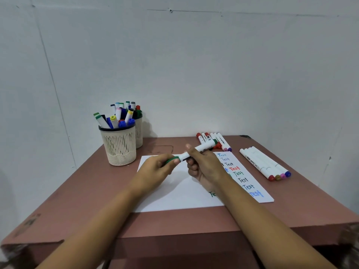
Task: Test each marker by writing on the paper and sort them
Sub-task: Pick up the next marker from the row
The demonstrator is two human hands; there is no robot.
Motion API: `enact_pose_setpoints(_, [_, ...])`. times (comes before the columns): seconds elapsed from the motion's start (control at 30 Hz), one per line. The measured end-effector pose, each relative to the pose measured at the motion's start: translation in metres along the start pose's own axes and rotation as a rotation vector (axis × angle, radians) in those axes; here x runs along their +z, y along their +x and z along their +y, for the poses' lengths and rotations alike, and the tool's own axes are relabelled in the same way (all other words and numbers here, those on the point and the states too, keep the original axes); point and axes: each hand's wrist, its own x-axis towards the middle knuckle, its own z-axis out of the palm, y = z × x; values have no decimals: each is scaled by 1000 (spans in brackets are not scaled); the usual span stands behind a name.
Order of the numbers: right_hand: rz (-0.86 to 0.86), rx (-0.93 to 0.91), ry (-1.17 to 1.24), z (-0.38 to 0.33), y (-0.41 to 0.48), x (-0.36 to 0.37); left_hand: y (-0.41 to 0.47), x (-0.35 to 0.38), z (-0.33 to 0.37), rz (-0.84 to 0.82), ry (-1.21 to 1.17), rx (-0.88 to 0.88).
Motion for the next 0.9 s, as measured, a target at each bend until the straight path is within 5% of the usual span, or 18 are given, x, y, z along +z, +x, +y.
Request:
enact_pose_setpoints(0.4, [-229, -117, -25, 2, 1, 3, 1, -8, 13, -236, -853, -397])
enact_pose_setpoints(0.6, [-170, -153, -125, 0, 1, 0, 2, -5, 16, -210, -756, -372])
enact_pose_setpoints(0.9, [59, 57, -54, -4, 2, -2, 3, -7, 14, 21, -792, -327])
